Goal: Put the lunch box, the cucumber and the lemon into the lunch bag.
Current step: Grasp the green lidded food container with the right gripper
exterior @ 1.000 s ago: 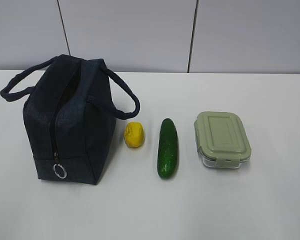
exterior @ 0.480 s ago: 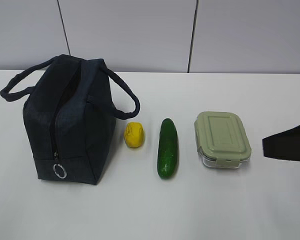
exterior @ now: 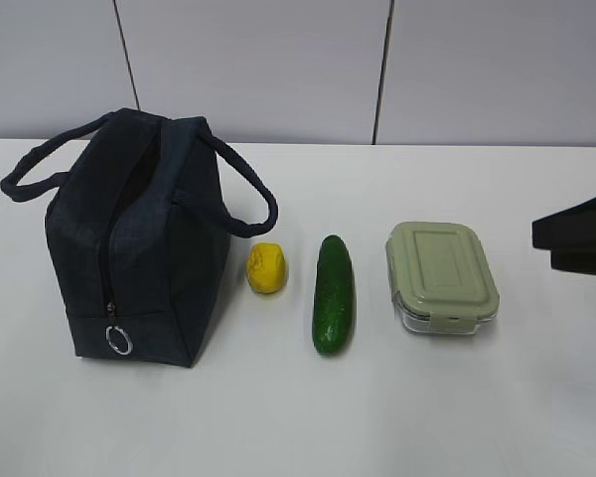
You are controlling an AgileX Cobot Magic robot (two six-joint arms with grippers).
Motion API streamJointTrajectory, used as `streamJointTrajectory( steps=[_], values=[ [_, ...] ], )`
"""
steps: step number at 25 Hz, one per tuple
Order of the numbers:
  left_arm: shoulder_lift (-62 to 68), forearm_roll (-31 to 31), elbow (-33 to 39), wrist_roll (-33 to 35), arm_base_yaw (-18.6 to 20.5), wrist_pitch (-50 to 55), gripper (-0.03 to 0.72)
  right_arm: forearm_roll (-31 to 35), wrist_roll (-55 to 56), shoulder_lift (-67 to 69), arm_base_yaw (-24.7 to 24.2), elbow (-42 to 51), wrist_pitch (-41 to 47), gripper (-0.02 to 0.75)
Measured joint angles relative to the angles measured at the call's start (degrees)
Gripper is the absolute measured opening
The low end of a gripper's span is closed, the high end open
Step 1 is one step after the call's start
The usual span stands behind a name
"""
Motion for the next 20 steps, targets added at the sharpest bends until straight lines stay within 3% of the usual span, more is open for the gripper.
streamJointTrajectory(
  steps=[4, 14, 20],
  values=[
    [0.0, 0.0, 0.0, 0.0, 0.0, 0.0, 0.239, 1.89, -2.97, 8.52, -2.81, -4.97, 0.84, 0.39],
    [0.0, 0.0, 0.0, 0.0, 0.0, 0.0, 0.239, 0.13, -5.73, 26.29, -2.95, -15.64, 0.84, 0.392],
    [0.0, 0.0, 0.0, 0.0, 0.0, 0.0, 0.239, -1.61, -6.19, 33.82, -2.95, -19.94, 0.84, 0.468]
  ],
)
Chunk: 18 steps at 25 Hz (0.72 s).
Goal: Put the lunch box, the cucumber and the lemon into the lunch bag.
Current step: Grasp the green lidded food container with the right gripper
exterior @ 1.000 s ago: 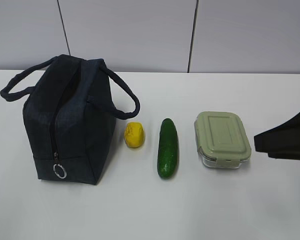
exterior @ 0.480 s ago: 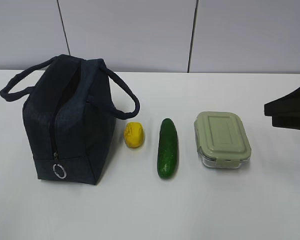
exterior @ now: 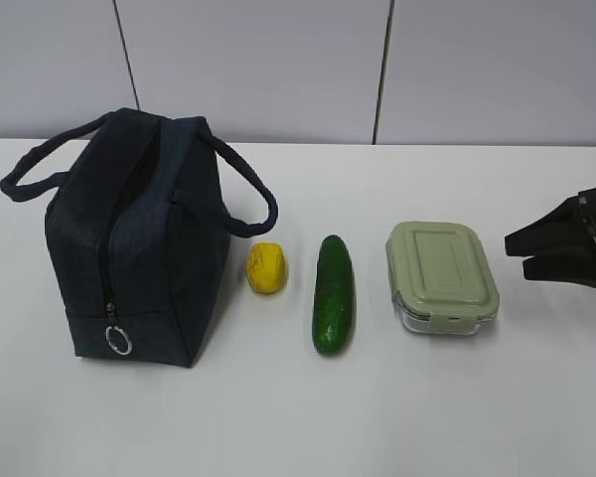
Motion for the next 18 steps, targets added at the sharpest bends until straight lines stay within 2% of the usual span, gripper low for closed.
streamJointTrajectory(
  steps=[6, 18],
  values=[
    [0.0, 0.0, 0.0, 0.0, 0.0, 0.0, 0.239, -0.67, -0.63, 2.79, 0.0, -4.09, 0.0, 0.517],
    [0.0, 0.0, 0.0, 0.0, 0.0, 0.0, 0.239, -1.93, -1.8, 2.89, -0.1, -6.19, 0.0, 0.523]
  ],
)
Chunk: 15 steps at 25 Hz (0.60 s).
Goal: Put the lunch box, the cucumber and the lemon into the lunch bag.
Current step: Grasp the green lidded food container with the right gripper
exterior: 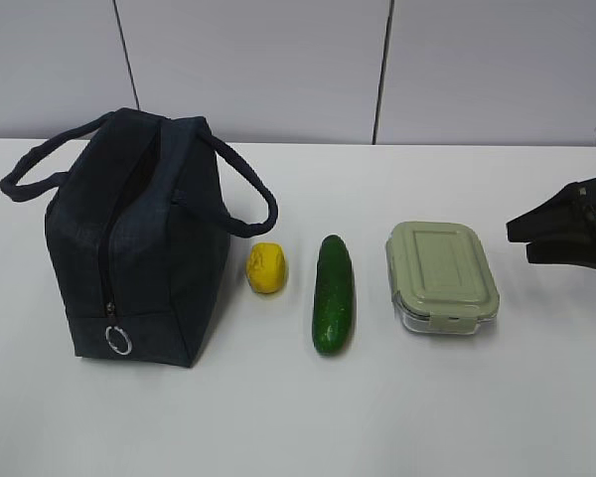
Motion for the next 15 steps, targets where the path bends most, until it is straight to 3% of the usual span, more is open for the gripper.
streamJointTrajectory(
  steps=[6, 15],
  values=[
    [0.0, 0.0, 0.0, 0.0, 0.0, 0.0, 0.239, 0.84, -0.03, 0.0, 0.0, 0.0, 0.0, 0.573],
    [0.0, 0.0, 0.0, 0.0, 0.0, 0.0, 0.239, 1.52, 0.57, 6.33, 0.19, -0.12, 0.0, 0.584]
  ],
)
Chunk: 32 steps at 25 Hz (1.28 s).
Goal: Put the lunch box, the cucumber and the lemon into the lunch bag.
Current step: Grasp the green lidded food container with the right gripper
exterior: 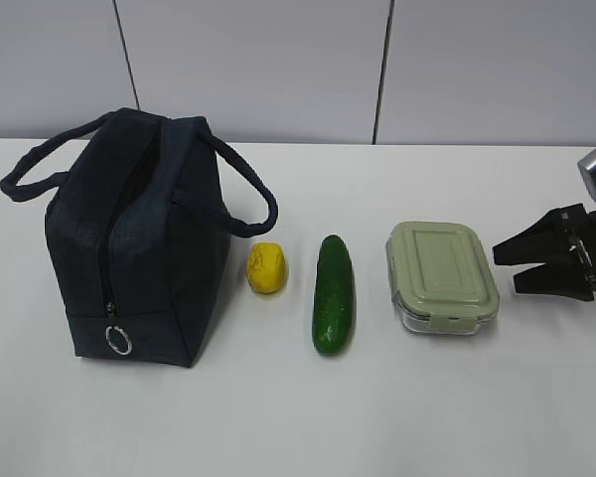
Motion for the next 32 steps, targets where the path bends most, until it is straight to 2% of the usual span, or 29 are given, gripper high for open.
streamJointTrajectory(
  steps=[12, 32],
  values=[
    [0.0, 0.0, 0.0, 0.0, 0.0, 0.0, 0.239, 2.52, -1.02, 4.33, 2.79, -0.7, -0.1, 0.585],
    [0.0, 0.0, 0.0, 0.0, 0.0, 0.0, 0.239, 5.5, -3.01, 8.44, 2.94, -4.07, 0.83, 0.587]
  ],
)
